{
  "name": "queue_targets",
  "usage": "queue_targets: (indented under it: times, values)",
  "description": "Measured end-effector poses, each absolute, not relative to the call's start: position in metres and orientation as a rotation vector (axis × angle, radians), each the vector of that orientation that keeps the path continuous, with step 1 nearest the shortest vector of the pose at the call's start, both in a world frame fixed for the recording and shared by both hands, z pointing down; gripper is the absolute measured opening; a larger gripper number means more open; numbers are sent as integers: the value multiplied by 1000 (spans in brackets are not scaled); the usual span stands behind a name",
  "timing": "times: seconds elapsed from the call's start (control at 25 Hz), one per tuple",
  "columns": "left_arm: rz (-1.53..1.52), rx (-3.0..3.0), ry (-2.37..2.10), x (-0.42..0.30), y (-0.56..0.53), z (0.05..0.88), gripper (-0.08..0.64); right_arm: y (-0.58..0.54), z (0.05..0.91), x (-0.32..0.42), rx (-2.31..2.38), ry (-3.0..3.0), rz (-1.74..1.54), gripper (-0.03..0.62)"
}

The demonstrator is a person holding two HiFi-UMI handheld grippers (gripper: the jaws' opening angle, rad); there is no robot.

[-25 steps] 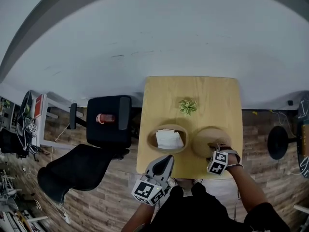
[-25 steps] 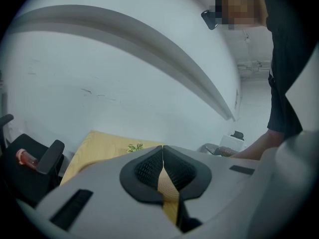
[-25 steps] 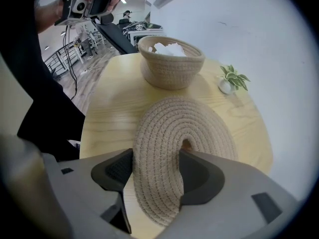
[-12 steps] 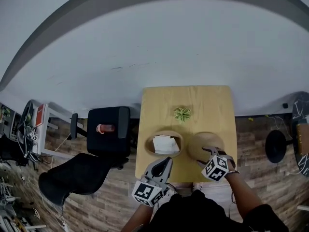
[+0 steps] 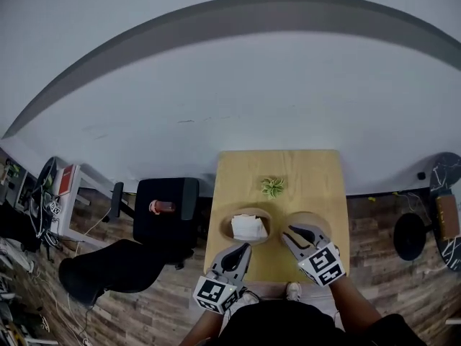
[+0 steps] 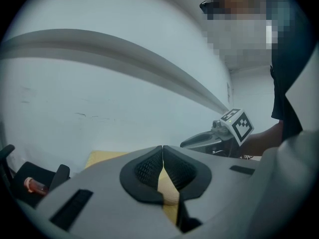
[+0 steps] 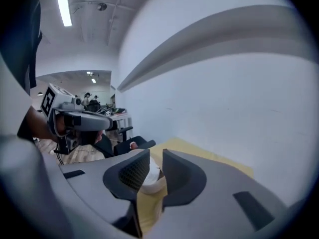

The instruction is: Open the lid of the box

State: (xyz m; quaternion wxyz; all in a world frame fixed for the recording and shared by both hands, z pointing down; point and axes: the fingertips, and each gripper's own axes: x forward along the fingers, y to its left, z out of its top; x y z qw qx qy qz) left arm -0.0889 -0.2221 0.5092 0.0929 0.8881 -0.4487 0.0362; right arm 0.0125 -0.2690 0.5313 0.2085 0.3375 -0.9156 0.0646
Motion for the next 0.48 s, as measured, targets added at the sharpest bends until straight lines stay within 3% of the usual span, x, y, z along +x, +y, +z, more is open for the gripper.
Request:
queue_targets:
  times: [0.2,0.48]
  values:
    - [72,2623,-1365,-95,-213,499,20,-253,489,9,996,-2609,67,21]
    - [43,2643,-1434,-111,-205,482,20,-239,444,12,1076,-2659,-118,18]
